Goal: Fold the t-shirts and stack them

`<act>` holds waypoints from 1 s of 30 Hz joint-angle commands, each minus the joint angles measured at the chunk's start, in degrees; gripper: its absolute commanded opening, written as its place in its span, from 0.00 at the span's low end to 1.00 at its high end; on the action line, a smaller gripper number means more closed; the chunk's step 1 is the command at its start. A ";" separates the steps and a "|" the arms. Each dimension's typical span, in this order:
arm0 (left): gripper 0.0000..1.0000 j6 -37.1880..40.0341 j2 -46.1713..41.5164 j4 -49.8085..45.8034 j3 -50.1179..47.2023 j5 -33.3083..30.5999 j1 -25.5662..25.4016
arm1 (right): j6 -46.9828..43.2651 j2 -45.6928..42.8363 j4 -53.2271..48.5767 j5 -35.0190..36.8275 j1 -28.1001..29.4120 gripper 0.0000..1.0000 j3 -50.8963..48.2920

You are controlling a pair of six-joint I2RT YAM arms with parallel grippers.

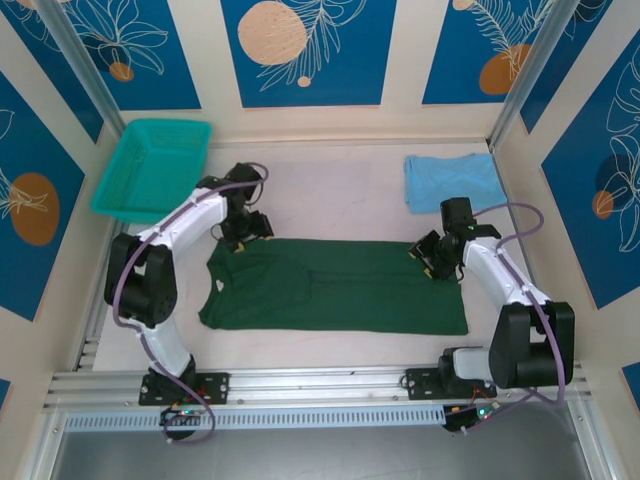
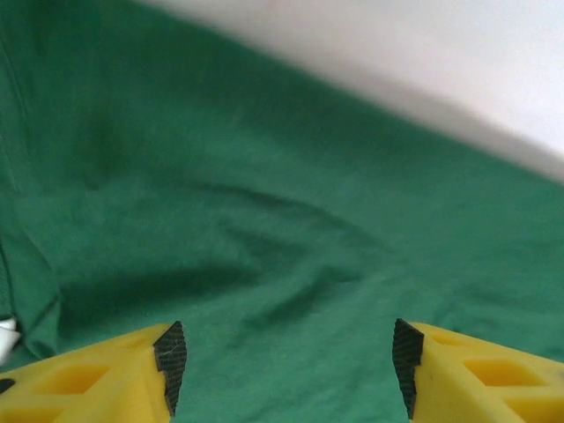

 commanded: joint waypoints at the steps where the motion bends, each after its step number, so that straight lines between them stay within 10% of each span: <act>1: 0.67 -3.46 3.61 3.30 -1.50 0.19 -1.31 | -2.72 3.17 -3.02 -1.30 -0.55 0.52 -0.48; 11: 0.73 -1.24 19.90 3.12 8.41 -2.52 -1.71 | -3.56 3.21 -10.96 -2.40 -0.38 0.61 1.10; 22: 0.74 12.15 51.89 -16.44 73.62 -5.55 -1.58 | -4.97 -4.83 -14.09 -8.99 4.71 0.62 -3.35; 30: 0.88 14.43 52.89 3.22 80.92 1.49 -0.79 | -6.82 -3.57 -13.49 -8.19 5.96 0.60 -5.83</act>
